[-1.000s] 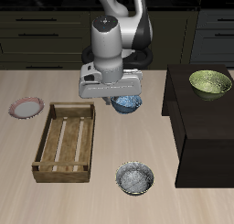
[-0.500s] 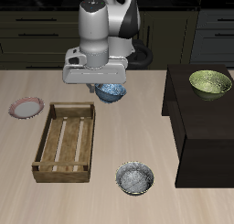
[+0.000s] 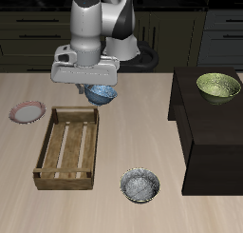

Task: Place the blue bowl and the green bowl in the wooden tray

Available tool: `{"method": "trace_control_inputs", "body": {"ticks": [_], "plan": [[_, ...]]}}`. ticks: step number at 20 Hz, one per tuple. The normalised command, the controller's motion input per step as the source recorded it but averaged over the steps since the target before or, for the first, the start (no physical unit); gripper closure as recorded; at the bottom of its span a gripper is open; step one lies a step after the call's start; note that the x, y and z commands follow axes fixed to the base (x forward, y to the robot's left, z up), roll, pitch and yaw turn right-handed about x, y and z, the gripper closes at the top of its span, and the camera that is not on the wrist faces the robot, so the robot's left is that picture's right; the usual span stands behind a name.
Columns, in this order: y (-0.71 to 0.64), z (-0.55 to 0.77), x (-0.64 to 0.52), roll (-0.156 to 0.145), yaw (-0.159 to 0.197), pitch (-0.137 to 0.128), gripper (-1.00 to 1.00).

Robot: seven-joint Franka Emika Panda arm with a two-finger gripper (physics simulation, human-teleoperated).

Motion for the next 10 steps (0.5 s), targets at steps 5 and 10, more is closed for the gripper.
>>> {"method": "trace_control_inputs", "body": {"ticks": [5,10], "plan": [[-0.23,-0.04,0.12,0.006,-0.06,0.044,1.0],[-0.19,-0.1,0.06,-0.02,-0.013,0.007,1.0]]}}
